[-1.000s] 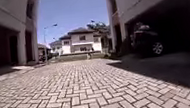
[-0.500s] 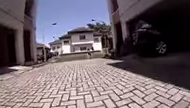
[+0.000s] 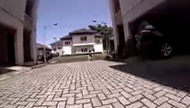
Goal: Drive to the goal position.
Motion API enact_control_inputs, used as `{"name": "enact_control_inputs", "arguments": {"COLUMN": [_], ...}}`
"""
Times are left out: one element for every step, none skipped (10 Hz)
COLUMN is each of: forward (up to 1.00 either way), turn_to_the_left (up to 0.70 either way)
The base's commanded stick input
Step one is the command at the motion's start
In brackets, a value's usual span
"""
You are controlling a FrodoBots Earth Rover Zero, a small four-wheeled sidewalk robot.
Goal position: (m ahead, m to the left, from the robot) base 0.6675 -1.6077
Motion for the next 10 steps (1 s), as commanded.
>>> {"name": "enact_control_inputs", "arguments": {"forward": [0.5, 0.5, 0.5, 0.5, 0.5, 0.5, 0.5, 0.5, 0.5, 0.5], "turn_to_the_left": [0.0, 0.0, 0.0, 0.0, 0.0, 0.0, 0.0, 0.0, 0.0, 0.0]}}
